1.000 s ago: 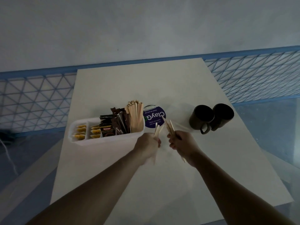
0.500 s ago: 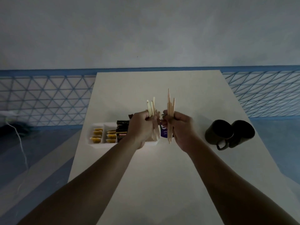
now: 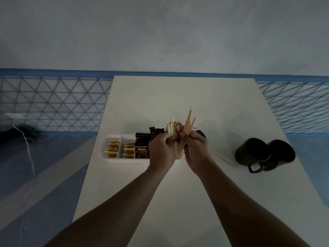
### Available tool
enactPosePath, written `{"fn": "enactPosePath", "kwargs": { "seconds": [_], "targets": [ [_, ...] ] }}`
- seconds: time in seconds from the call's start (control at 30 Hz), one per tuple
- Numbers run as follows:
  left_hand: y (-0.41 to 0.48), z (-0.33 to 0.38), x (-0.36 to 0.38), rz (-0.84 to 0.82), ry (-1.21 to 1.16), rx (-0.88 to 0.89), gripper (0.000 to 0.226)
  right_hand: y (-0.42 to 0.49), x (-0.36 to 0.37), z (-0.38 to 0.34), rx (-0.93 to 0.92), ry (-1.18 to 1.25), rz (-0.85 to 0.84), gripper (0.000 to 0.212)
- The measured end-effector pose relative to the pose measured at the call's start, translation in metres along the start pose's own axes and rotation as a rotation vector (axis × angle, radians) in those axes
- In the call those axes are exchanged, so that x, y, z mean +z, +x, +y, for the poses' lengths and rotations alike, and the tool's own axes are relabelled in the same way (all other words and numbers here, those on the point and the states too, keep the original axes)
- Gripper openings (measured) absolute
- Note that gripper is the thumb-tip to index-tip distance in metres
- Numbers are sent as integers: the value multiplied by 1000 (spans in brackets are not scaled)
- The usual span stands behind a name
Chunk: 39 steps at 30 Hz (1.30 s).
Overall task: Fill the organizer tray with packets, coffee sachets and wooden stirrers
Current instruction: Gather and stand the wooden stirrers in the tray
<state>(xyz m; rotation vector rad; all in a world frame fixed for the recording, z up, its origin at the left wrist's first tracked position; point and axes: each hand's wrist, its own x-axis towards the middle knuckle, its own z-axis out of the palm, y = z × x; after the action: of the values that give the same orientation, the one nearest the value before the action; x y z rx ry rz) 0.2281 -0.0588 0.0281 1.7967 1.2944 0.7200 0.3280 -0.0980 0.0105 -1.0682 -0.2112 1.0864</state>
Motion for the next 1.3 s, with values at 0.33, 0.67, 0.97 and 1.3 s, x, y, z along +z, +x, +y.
{"fn": "enactPosePath", "kwargs": {
  "seconds": [0.33,0.67,0.97,1.3],
  "targets": [
    [-3,-4,4,-55,66,8,11,-8,1,7,-166,-937,154,21],
    [14,7,-13,-77,173,-2,12,-6,-4,-10,-333,-1132,208,26],
    [29,13,-13,-48,268,14,47,2,-9,-14,-161,-1214,116,59],
    [37,9,-11,-46,265,116,19,10,7,-14,-469,-1403,-186,65]
  ]
}}
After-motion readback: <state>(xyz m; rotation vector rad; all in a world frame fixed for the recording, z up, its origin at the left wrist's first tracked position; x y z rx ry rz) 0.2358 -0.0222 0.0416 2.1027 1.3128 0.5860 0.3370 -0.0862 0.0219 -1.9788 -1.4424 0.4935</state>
